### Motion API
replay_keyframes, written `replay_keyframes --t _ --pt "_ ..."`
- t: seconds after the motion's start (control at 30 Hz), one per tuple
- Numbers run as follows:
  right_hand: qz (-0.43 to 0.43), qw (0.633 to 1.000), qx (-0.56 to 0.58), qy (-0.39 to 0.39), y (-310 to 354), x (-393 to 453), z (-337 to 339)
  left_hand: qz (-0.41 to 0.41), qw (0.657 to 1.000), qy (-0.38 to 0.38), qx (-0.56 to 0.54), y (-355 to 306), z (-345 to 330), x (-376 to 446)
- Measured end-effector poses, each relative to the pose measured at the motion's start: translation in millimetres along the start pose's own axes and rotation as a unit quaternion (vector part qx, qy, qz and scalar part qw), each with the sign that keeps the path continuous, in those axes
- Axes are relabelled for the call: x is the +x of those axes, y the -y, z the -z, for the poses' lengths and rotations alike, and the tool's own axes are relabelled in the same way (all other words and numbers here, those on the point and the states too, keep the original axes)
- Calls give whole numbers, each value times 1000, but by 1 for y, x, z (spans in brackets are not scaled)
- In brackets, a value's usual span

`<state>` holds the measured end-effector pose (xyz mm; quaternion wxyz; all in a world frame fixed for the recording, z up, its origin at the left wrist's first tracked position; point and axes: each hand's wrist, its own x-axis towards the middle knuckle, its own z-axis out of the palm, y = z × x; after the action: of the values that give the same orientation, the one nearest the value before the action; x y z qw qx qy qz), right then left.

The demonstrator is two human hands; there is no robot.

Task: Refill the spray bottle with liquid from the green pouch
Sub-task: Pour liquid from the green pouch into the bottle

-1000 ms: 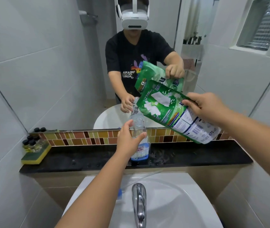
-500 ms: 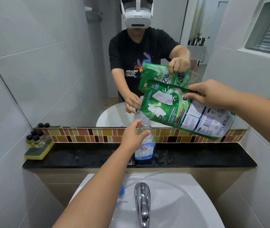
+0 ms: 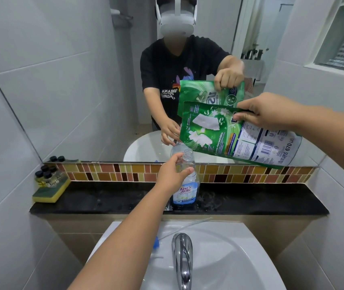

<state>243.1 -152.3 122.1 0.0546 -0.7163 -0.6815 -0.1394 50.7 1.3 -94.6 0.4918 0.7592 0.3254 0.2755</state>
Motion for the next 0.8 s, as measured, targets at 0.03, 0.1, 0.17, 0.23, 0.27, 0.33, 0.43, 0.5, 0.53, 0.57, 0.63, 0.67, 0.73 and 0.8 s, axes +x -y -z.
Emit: replay_keyframes --t 0.03,0.1,0.17,0.23,0.27,0.33,0.43,0.5,0.53,0.57,0.63,0.67,0.73,0.8 --pt "0 1000 -3 2 1 1 1 -1 1000 -1 2 0 0 0" --pt "-4 1000 -8 8 3 3 4 -3 1000 -2 6 0 0 0" --pt "-8 1000 -18 14 4 5 6 -2 1000 -1 5 0 -1 0" --pt "-10 999 -25 18 5 5 8 -2 1000 0 6 1 -1 0" --pt "-10 999 -28 20 5 5 8 -1 1000 1 7 1 -1 1" --pt "-9 999 -34 26 5 5 9 0 1000 1 8 1 -1 1" --pt "-9 999 -37 31 5 6 11 0 1000 2 9 1 -2 2" --pt "-8 999 -38 31 5 7 11 -2 1000 2 9 2 -2 2" --pt "-8 999 -40 30 5 7 12 -3 1000 2 8 2 -2 2" --pt "-8 999 -42 28 5 8 12 -3 1000 2 8 2 -2 2" --pt "-7 999 -47 26 5 8 13 -2 1000 2 6 2 -2 2" --pt "-6 998 -49 27 5 9 13 -2 1000 2 5 2 -2 2" --pt "-5 998 -53 32 5 10 14 -2 1000 2 7 2 -2 3" --pt "-3 998 -55 36 5 11 15 -1 1000 1 8 2 -2 3"
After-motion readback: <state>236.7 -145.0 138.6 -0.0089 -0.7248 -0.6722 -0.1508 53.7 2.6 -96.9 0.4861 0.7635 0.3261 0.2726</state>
